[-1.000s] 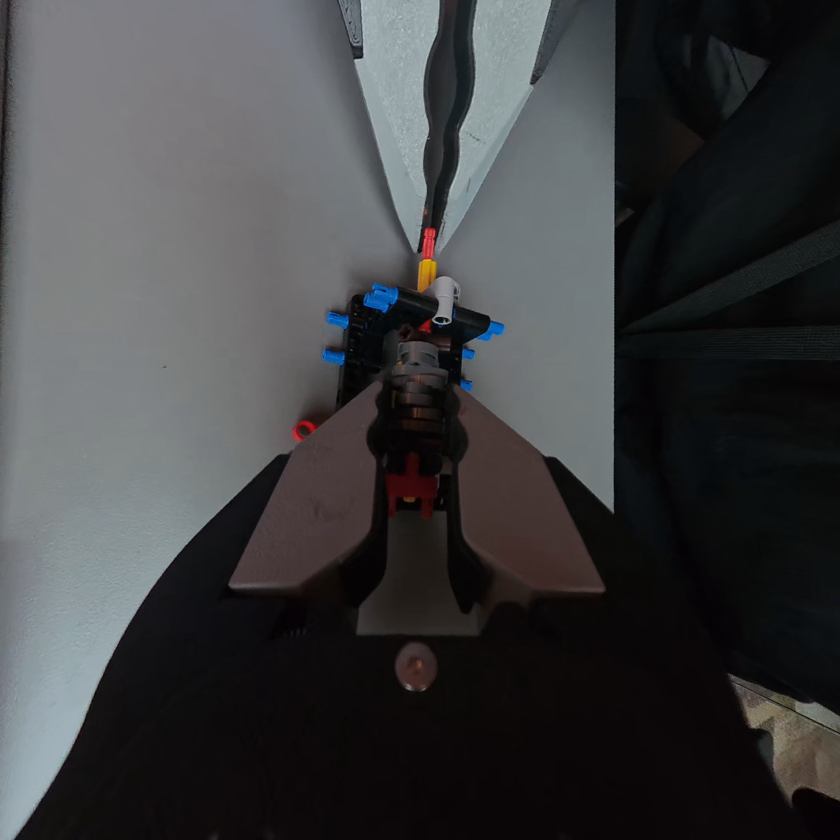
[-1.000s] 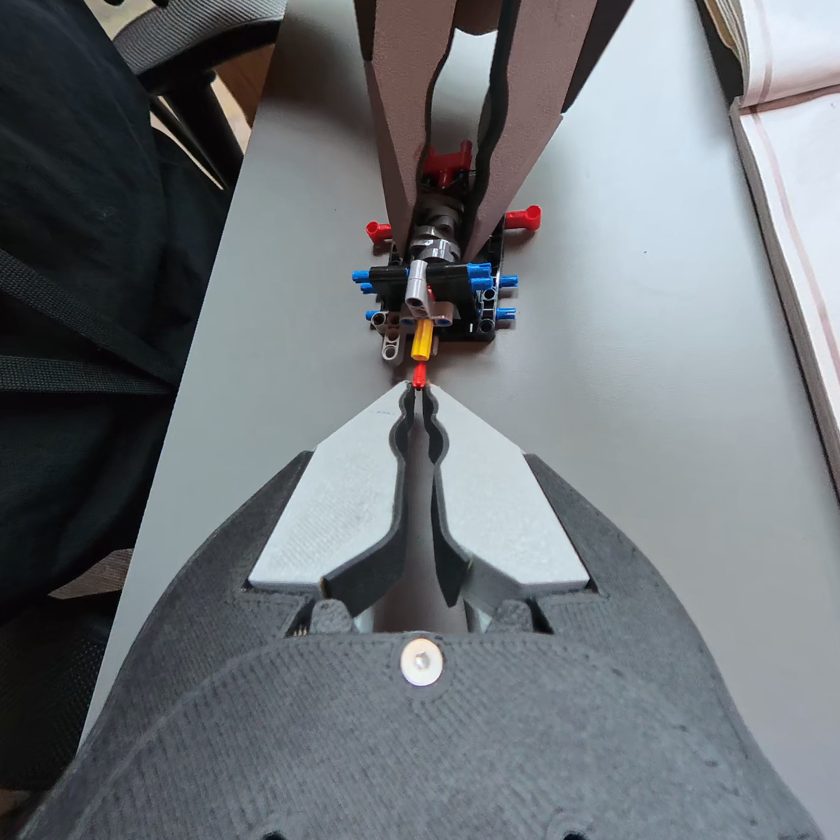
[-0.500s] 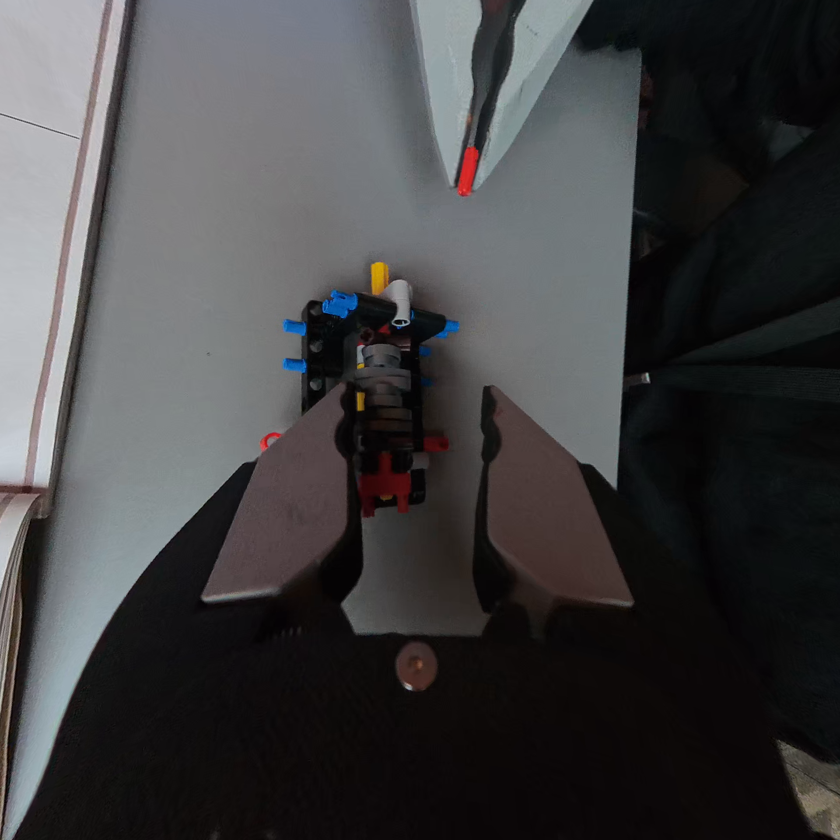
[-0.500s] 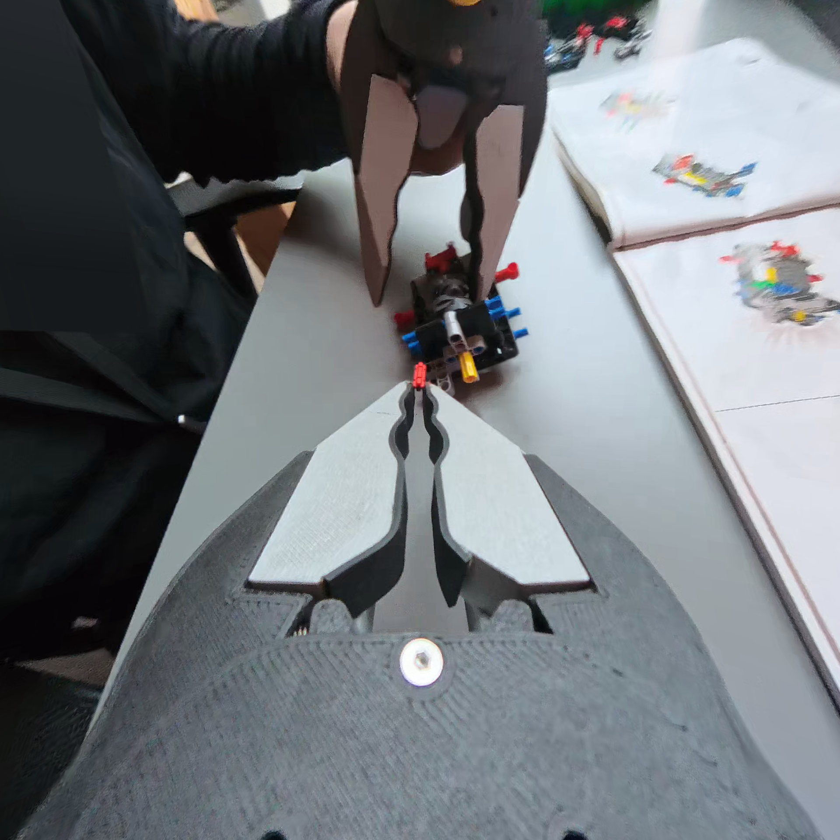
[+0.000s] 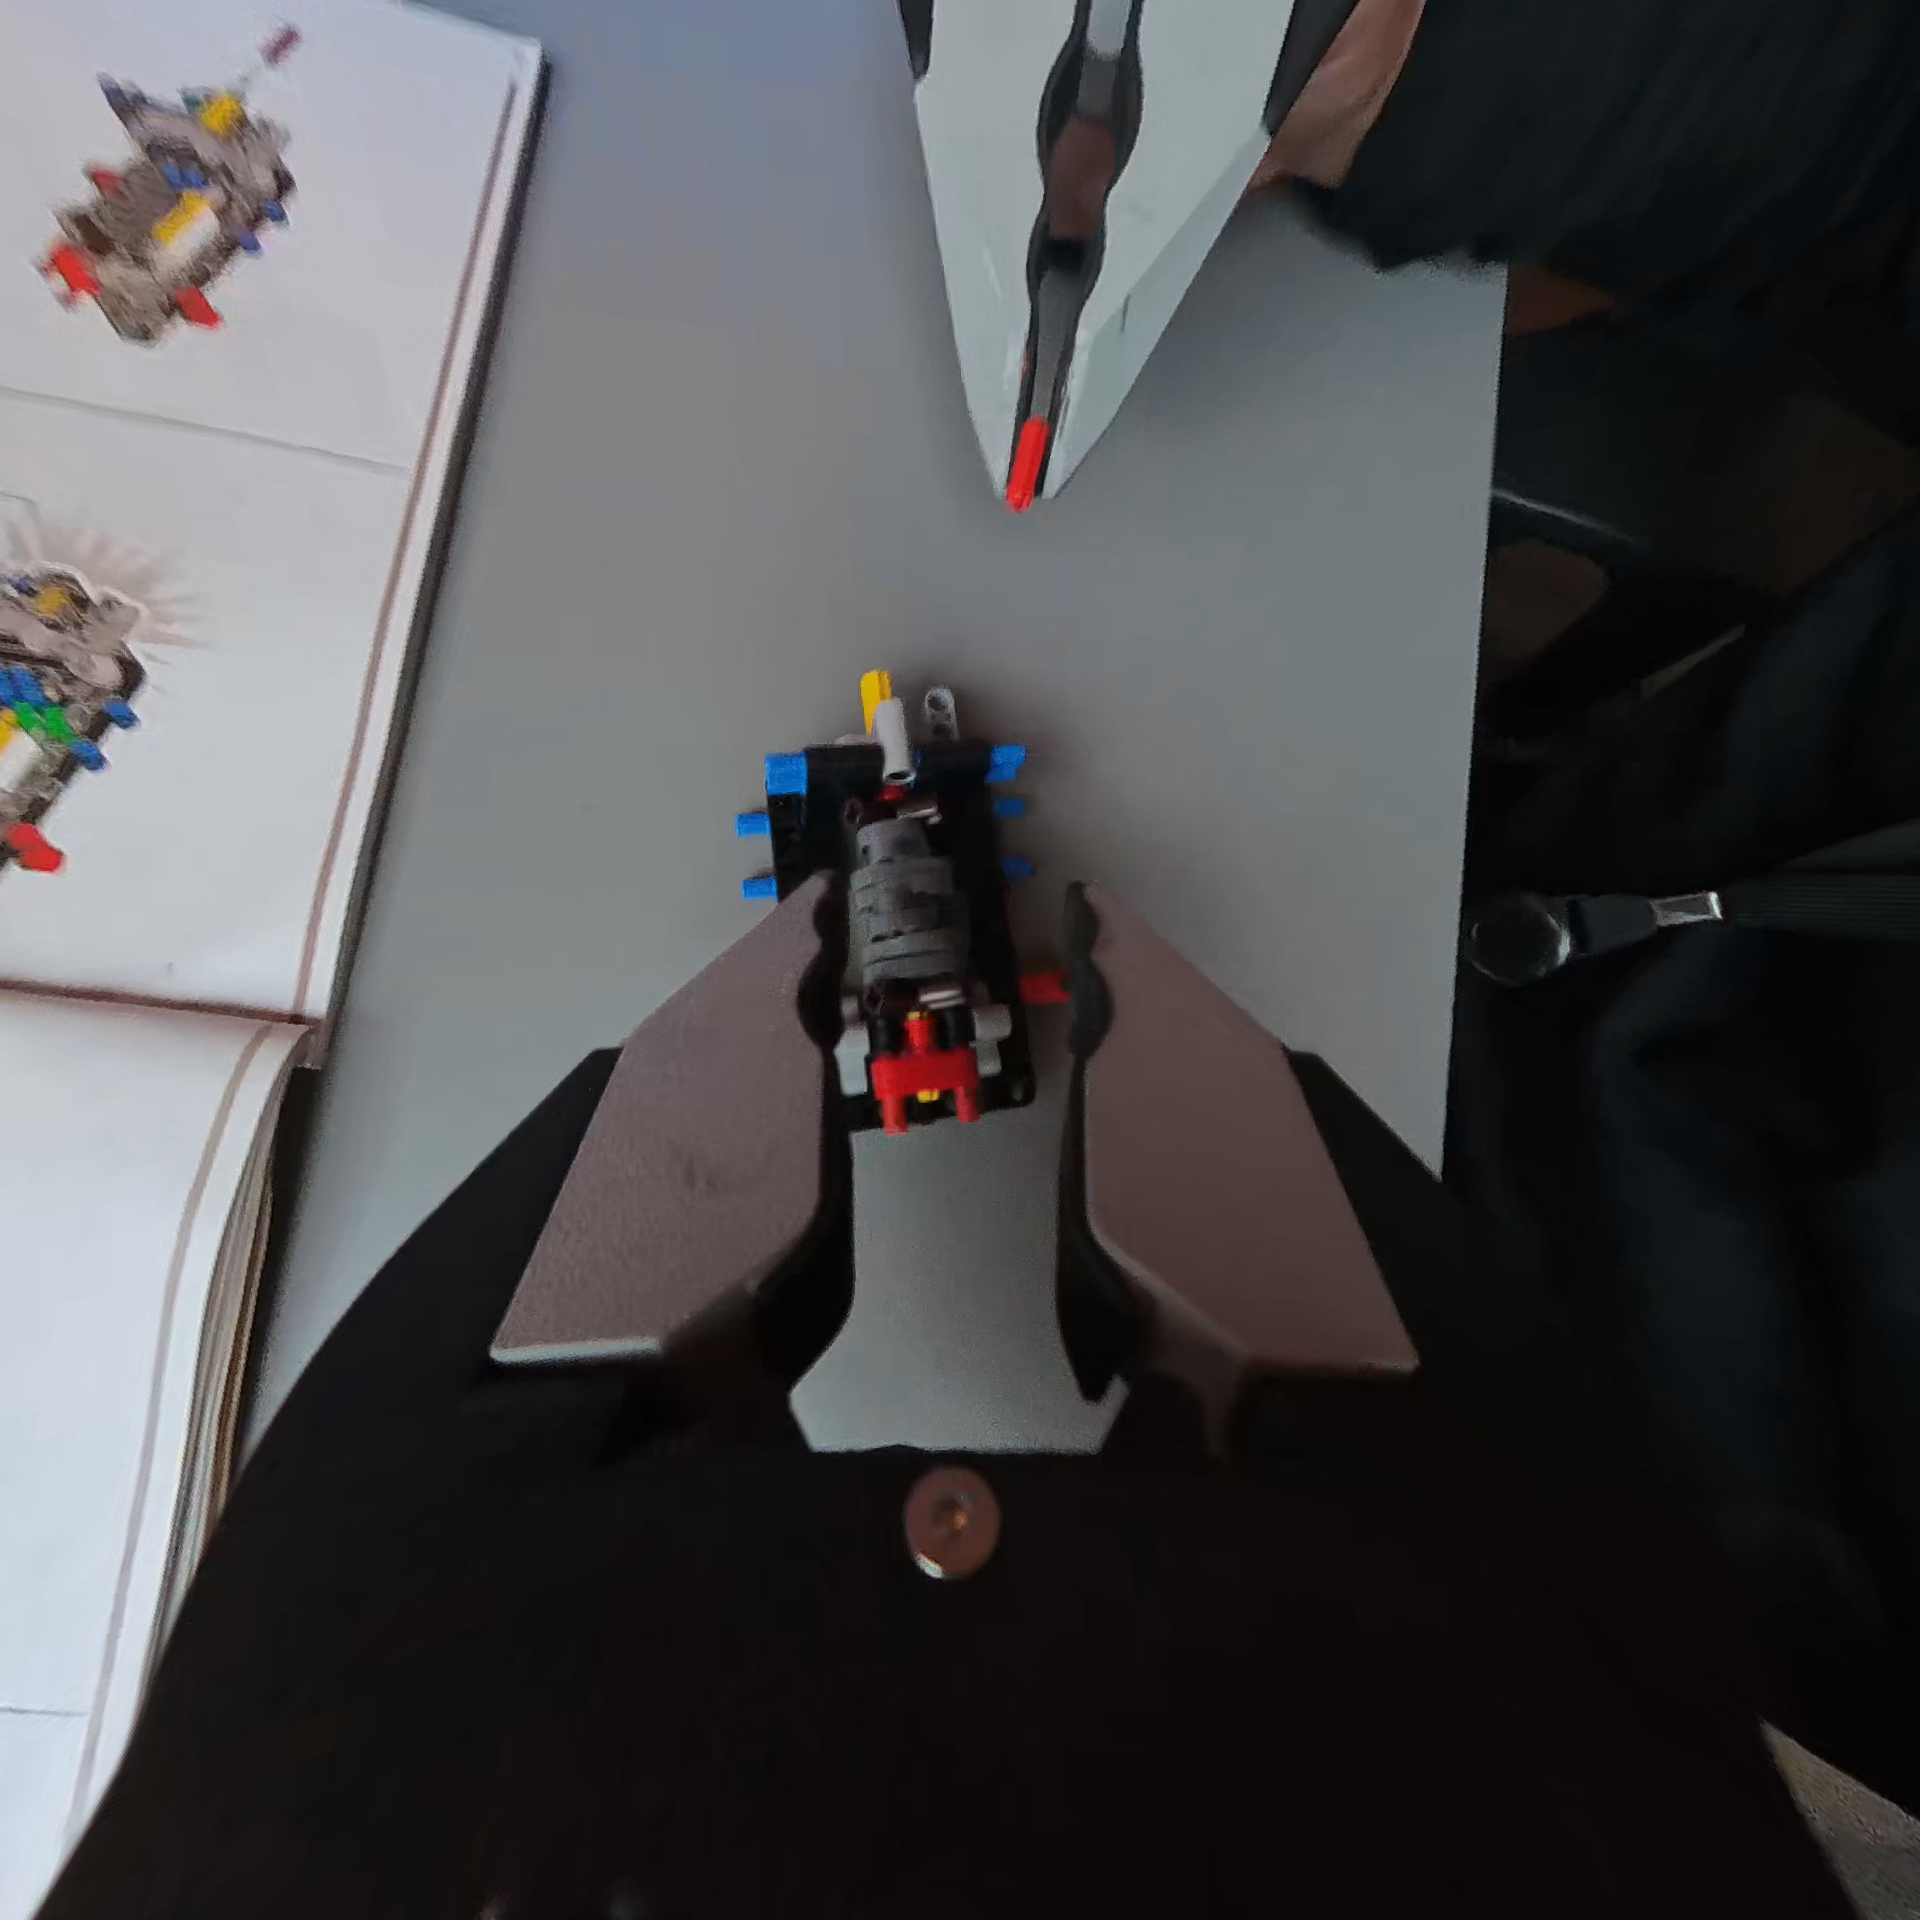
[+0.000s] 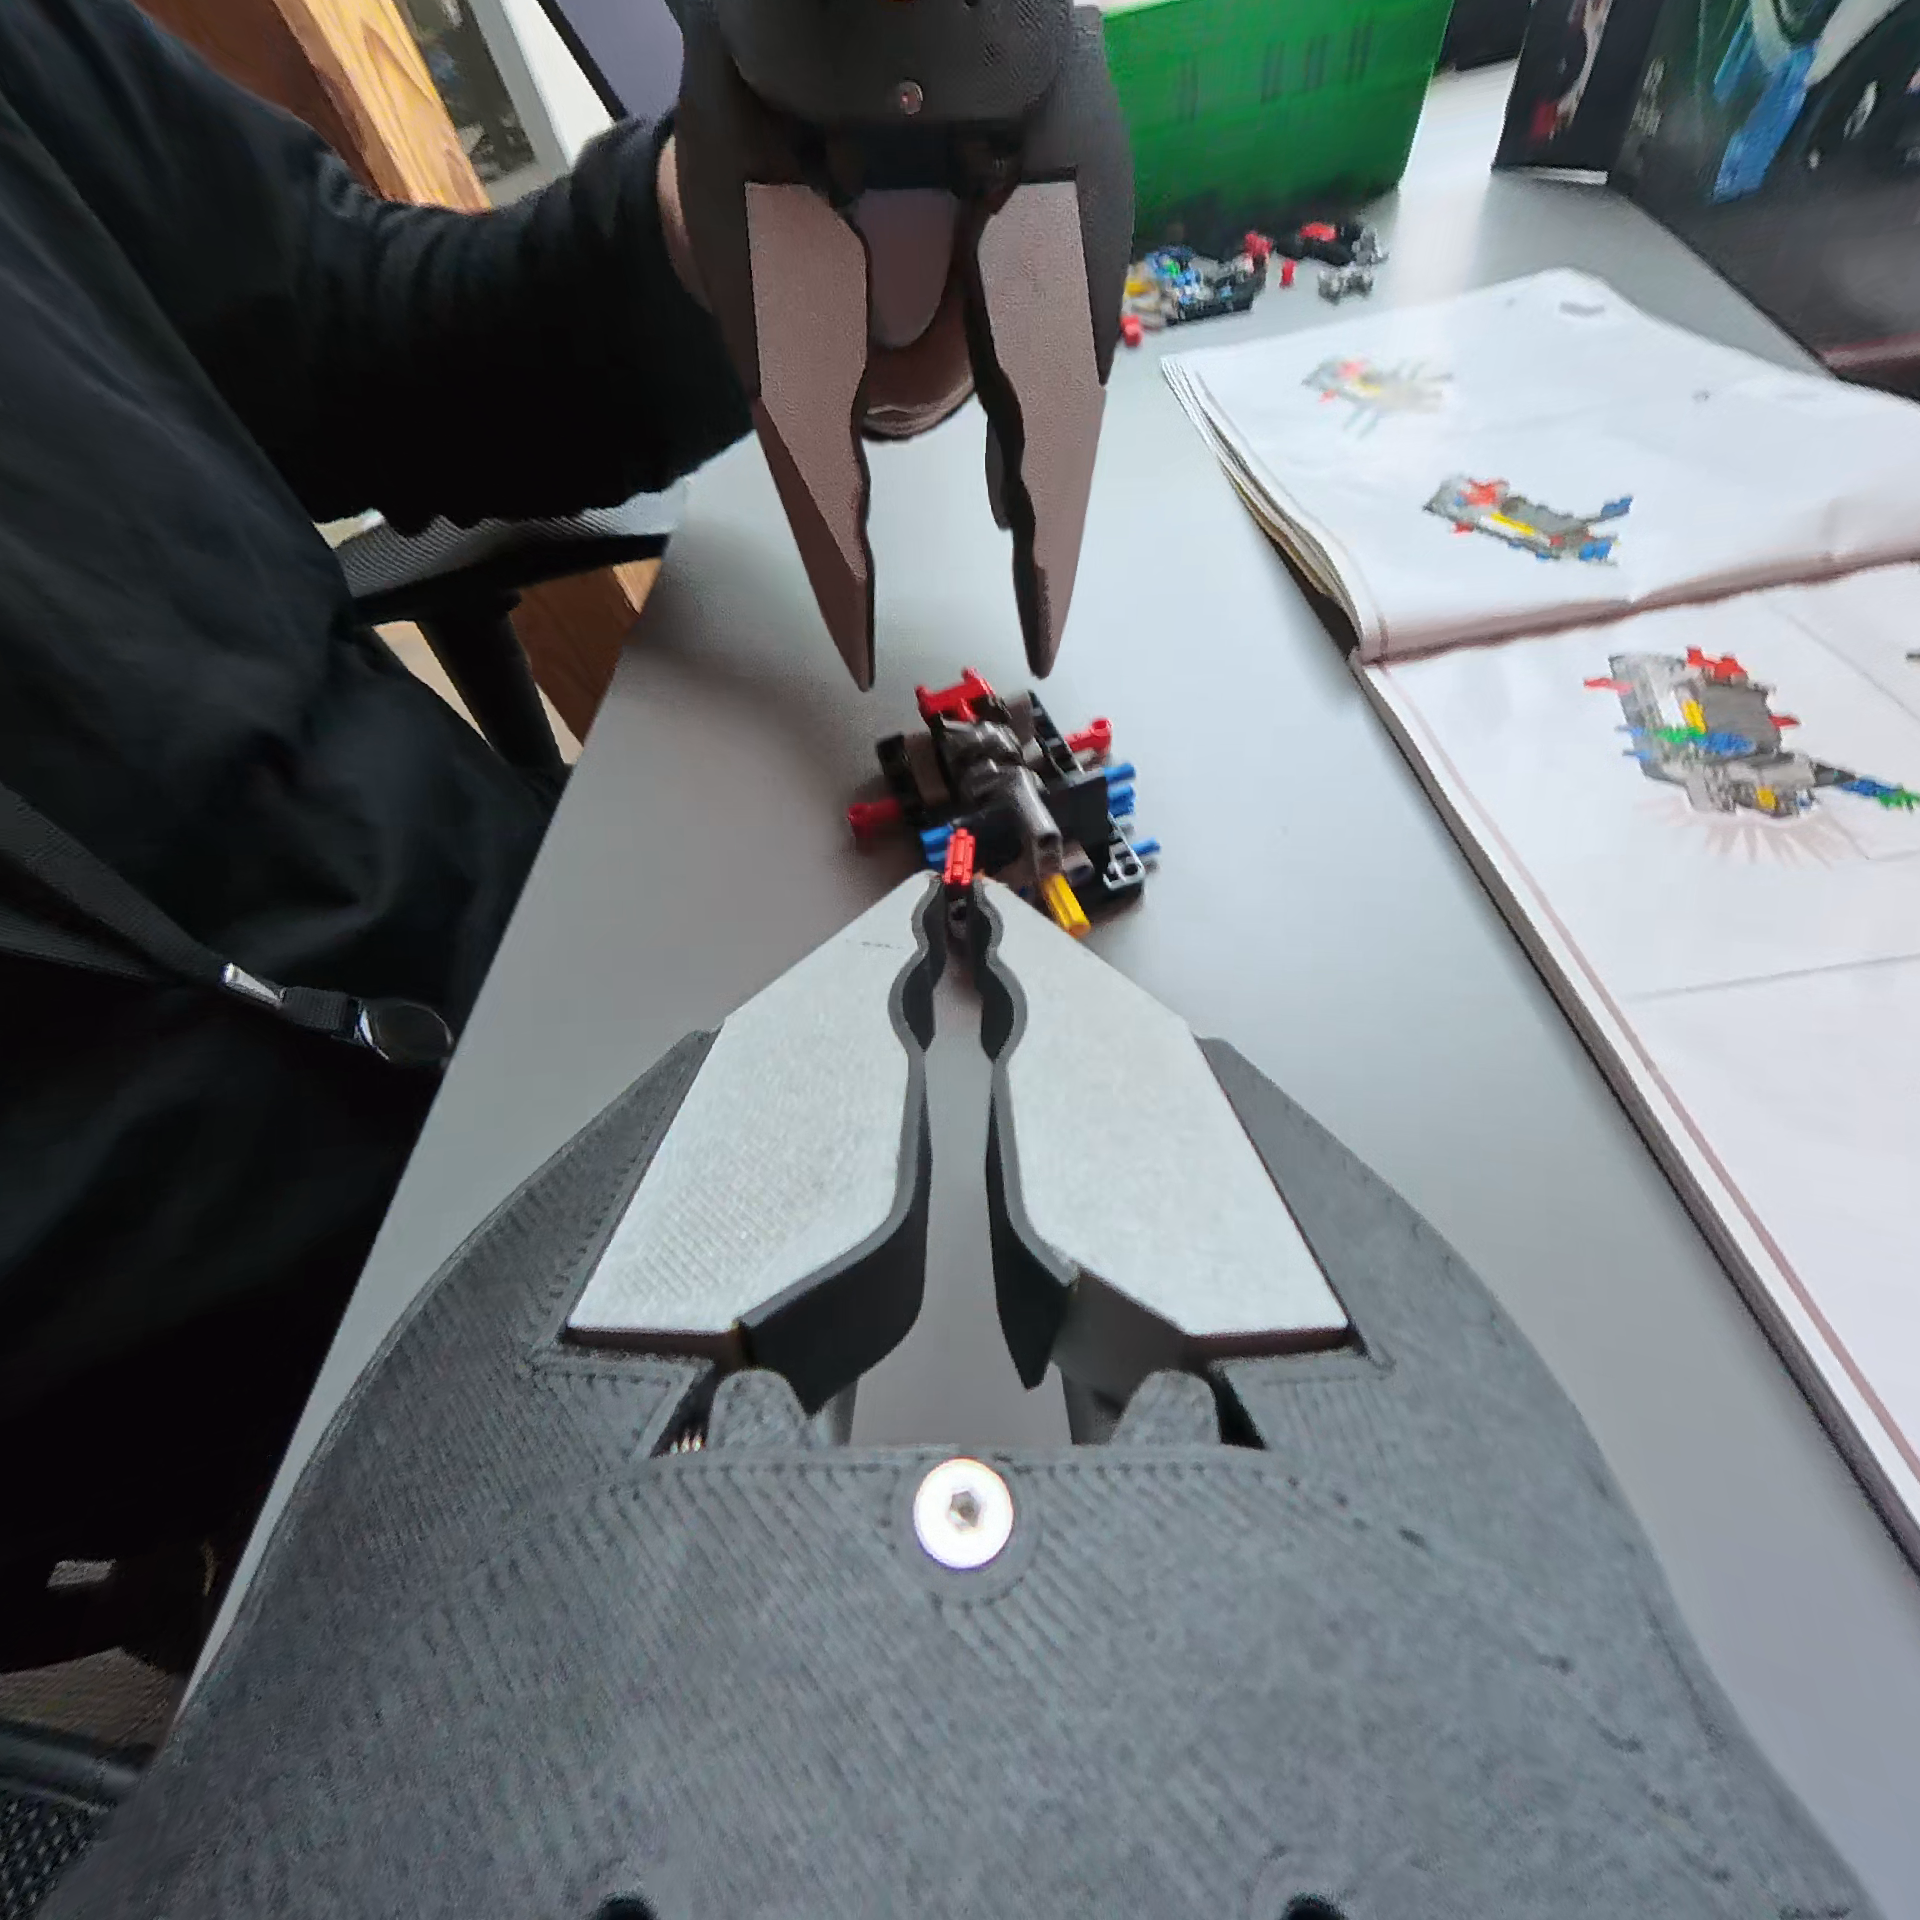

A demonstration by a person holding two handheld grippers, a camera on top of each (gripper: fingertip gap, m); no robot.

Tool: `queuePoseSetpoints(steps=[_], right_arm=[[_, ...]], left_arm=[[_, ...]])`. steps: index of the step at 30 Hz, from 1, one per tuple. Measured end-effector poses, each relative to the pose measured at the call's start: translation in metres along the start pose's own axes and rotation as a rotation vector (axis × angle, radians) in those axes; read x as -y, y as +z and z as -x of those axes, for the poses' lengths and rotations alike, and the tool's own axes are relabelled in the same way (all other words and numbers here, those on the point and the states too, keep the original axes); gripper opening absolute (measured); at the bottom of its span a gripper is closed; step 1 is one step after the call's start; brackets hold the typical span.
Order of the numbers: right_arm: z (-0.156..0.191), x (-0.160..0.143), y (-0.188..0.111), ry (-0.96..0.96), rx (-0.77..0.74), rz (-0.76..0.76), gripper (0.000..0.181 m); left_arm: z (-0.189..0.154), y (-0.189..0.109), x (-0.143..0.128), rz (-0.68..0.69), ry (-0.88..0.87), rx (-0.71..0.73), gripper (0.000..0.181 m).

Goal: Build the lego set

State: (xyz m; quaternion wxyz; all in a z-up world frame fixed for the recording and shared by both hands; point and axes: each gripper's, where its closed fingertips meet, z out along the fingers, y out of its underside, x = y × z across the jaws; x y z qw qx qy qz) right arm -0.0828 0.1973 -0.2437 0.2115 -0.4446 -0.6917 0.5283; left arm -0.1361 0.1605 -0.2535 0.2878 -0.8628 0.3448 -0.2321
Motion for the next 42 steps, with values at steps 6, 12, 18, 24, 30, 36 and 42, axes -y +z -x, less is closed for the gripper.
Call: queuePoseSetpoints(steps=[6,12,18,24,30,36,42], right_arm=[[0.015,0.015,0.011,-0.054,0.021,-0.044,0.0],[0.024,0.017,0.014,-0.108,0.036,-0.049,0.0],[0.026,0.018,0.012,-0.115,0.044,-0.061,0.0],[0.025,0.015,0.015,-0.114,0.04,-0.047,0.0],[0.022,0.017,0.012,-0.091,0.038,-0.069,0.0],[0.021,0.016,0.013,-0.071,0.047,-0.073,0.0],[0.017,0.015,0.011,-0.065,0.023,-0.067,0.002]], left_arm=[[-0.029,0.009,0.043,-0.101,0.125,0.023,0.018],[-0.035,0.017,0.047,-0.105,0.115,-0.004,0.004],[-0.033,0.018,0.05,-0.129,0.087,-0.011,0.014],[-0.035,0.021,0.053,-0.147,0.106,-0.022,0.002],[-0.031,0.022,0.052,-0.153,0.107,0.0,0.013],[-0.03,0.021,0.055,-0.156,0.187,0.082,0.002],[-0.024,0.022,0.049,-0.088,0.253,0.178,0.002]])
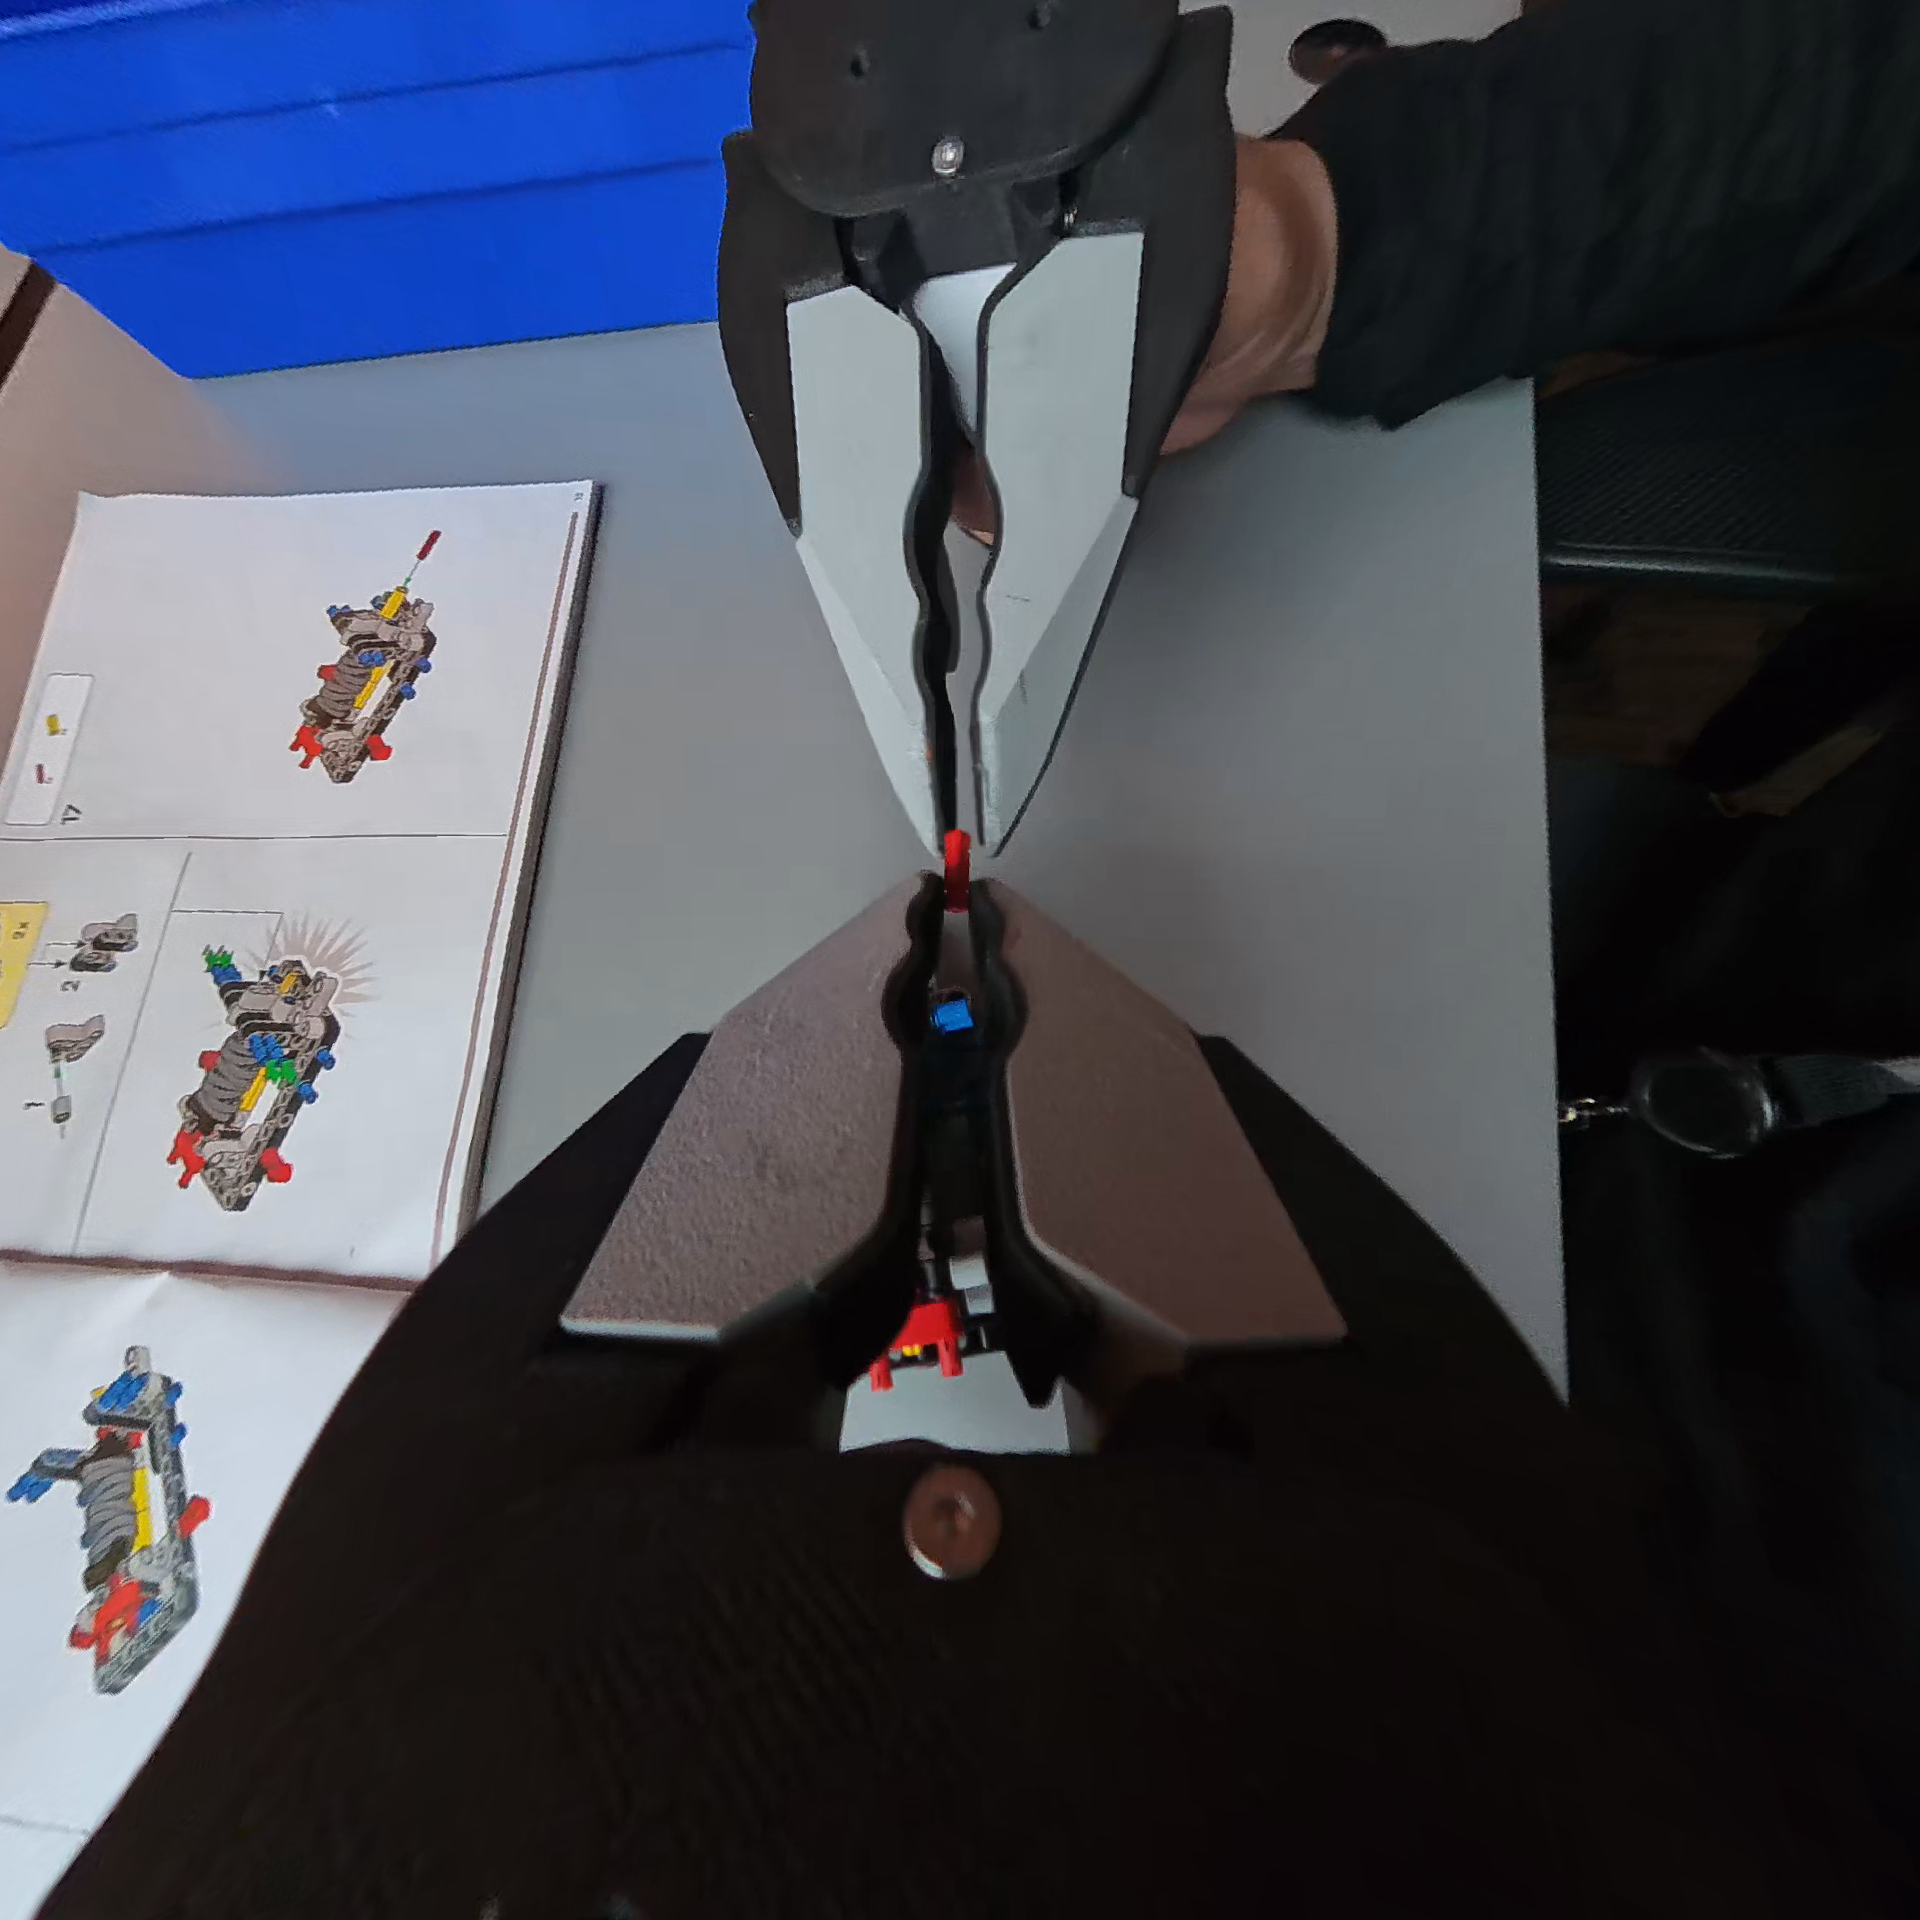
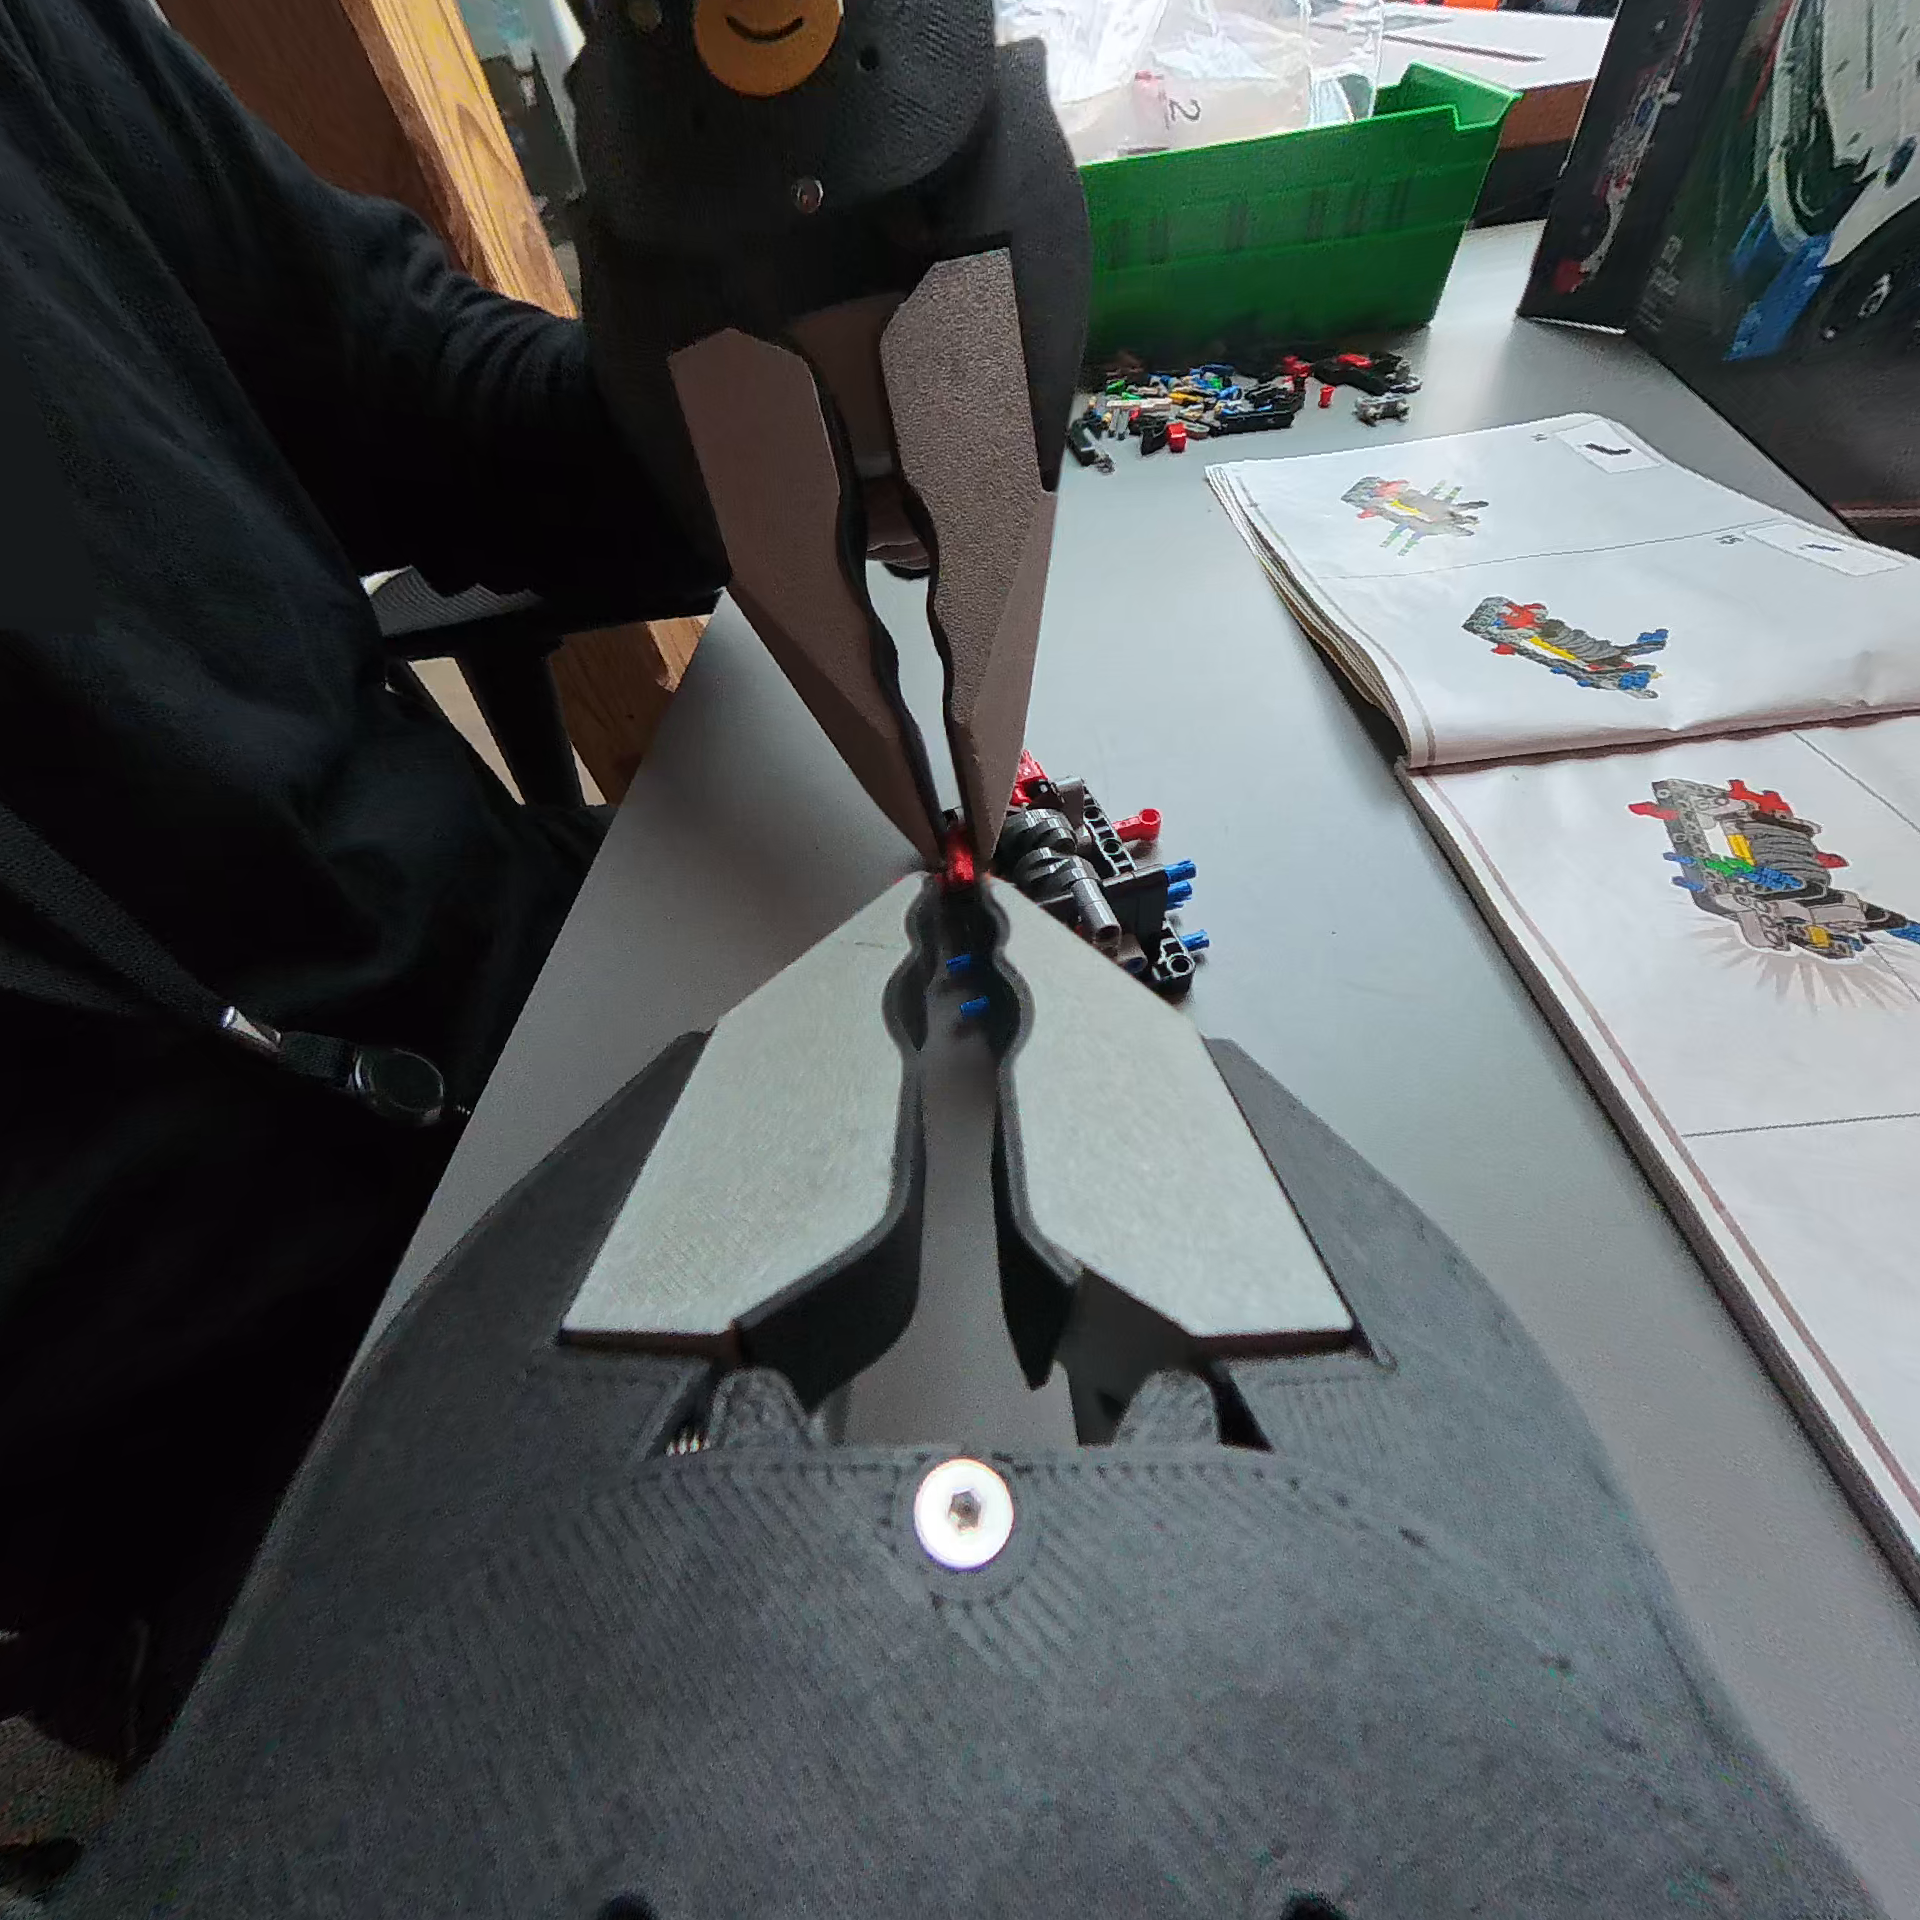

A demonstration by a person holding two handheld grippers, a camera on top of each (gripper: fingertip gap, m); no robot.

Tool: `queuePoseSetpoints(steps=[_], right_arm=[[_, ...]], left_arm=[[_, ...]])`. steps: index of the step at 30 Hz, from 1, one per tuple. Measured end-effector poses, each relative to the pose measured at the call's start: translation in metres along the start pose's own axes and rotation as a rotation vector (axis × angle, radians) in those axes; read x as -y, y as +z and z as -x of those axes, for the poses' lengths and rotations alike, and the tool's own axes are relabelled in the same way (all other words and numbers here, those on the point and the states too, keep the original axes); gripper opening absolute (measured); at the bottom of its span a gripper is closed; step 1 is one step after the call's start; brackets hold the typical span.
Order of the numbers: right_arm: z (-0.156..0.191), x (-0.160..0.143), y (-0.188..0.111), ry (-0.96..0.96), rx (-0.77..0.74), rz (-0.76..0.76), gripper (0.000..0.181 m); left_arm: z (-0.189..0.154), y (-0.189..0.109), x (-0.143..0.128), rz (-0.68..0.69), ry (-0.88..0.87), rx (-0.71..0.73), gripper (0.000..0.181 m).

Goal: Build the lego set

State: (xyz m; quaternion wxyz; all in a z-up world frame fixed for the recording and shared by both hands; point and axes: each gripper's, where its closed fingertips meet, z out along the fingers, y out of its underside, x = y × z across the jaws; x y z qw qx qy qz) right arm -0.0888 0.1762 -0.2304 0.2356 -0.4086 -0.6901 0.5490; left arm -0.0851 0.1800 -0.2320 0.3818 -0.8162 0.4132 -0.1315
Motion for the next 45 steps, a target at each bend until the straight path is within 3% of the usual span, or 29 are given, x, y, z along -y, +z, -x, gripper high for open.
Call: queuePoseSetpoints(steps=[14,24,28,31,35,37,45], right_arm=[[-0.005,0.0,0.003,-0.04,-0.067,0.019,0.001],[-0.006,-0.019,0.013,-0.306,-0.171,0.255,0.0],[-0.017,-0.029,0.009,-0.324,-0.184,0.332,0.001],[-0.028,-0.037,-0.003,-0.279,-0.133,0.352,0.0],[-0.041,-0.047,0.0,-0.236,-0.049,0.361,0.0],[-0.044,-0.051,0.004,-0.247,-0.011,0.373,0.001],[-0.041,-0.058,0.006,-0.172,0.1,0.379,0.0]], left_arm=[[0.003,0.004,-0.002,0.047,-0.001,0.061,0.002],[-0.001,0.011,-0.02,0.145,-0.084,-0.028,0.003],[0.001,-0.001,-0.025,0.123,-0.169,-0.052,0.022],[0.015,-0.009,-0.054,0.205,-0.185,-0.001,0.027],[0.013,-0.001,-0.076,0.276,-0.232,-0.065,0.032],[0.013,0.003,-0.084,0.314,-0.217,-0.078,0.024],[0.016,0.007,-0.086,0.268,-0.212,-0.103,0.021]])
